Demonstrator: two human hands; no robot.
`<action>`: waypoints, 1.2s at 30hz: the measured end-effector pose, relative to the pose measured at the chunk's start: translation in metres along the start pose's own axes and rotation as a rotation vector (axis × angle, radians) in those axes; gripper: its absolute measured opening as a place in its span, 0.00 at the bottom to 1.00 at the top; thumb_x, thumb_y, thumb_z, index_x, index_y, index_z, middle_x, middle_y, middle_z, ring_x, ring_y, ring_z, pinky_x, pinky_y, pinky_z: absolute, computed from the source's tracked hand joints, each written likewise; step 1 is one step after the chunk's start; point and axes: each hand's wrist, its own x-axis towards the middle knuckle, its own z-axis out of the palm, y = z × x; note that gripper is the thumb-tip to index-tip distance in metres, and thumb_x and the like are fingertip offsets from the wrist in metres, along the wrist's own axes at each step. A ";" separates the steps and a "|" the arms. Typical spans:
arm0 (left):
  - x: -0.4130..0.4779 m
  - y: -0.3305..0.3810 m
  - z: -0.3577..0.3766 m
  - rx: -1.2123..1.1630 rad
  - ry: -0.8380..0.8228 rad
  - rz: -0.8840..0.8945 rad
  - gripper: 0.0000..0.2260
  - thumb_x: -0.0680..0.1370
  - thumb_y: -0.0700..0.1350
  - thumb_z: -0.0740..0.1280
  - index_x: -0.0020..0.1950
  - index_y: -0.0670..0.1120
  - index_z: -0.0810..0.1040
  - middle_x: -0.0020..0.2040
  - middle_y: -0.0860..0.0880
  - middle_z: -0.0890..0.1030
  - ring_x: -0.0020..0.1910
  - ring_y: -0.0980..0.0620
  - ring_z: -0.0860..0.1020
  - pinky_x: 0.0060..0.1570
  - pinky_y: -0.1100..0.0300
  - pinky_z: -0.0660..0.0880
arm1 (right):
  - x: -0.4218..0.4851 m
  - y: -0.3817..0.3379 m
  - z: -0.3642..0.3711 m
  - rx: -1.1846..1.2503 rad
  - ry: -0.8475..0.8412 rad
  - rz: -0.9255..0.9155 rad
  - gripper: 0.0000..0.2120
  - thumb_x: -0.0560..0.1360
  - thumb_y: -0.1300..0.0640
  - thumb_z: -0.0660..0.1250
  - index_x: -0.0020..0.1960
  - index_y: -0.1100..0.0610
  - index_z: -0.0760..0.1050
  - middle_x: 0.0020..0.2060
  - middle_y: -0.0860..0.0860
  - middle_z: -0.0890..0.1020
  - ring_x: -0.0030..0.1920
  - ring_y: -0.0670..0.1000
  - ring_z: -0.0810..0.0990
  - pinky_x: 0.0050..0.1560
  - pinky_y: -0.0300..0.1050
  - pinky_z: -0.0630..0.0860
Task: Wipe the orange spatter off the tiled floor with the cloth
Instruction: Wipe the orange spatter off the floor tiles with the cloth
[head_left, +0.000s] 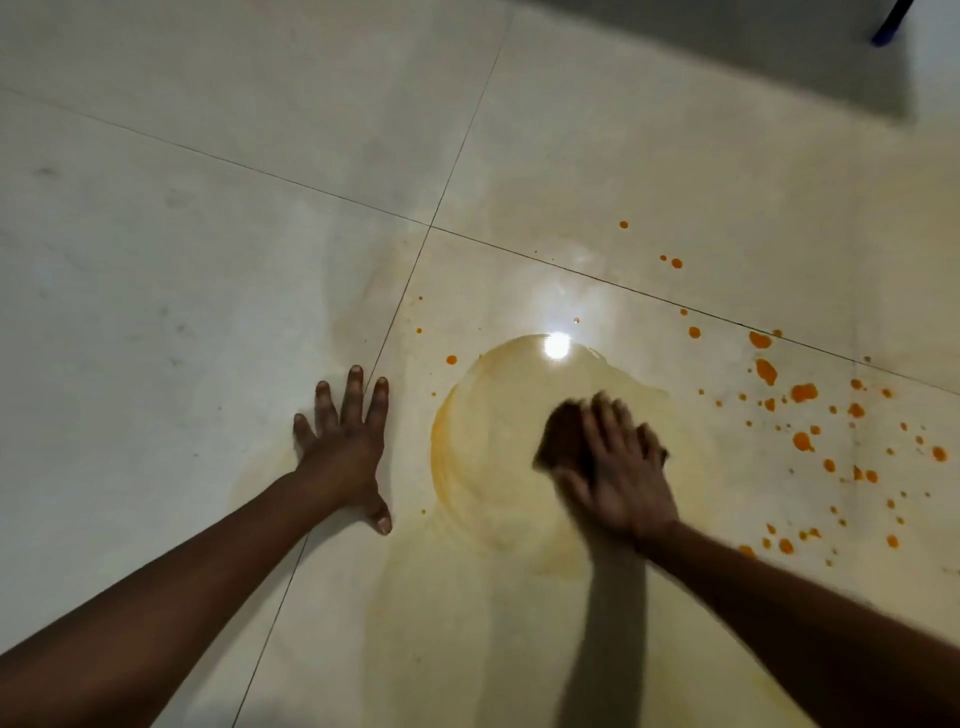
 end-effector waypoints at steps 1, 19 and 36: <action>0.001 0.001 -0.001 -0.006 -0.001 0.001 0.75 0.53 0.58 0.83 0.71 0.48 0.21 0.68 0.43 0.18 0.69 0.31 0.25 0.69 0.30 0.43 | 0.035 -0.004 -0.009 0.031 0.027 0.125 0.39 0.77 0.32 0.47 0.80 0.53 0.46 0.79 0.56 0.48 0.78 0.58 0.48 0.74 0.62 0.50; -0.001 -0.059 0.006 -0.045 0.145 -0.008 0.71 0.54 0.68 0.77 0.74 0.53 0.25 0.72 0.48 0.22 0.73 0.41 0.27 0.72 0.37 0.40 | 0.120 -0.159 0.012 0.067 0.086 -0.188 0.39 0.75 0.34 0.50 0.80 0.54 0.51 0.79 0.57 0.52 0.78 0.59 0.49 0.73 0.64 0.48; -0.007 -0.077 0.004 -0.001 0.123 0.057 0.73 0.52 0.59 0.82 0.74 0.54 0.26 0.72 0.50 0.21 0.72 0.41 0.26 0.73 0.36 0.42 | -0.006 -0.124 0.032 0.027 -0.045 -0.681 0.39 0.72 0.38 0.60 0.78 0.53 0.57 0.77 0.56 0.59 0.77 0.58 0.56 0.72 0.61 0.54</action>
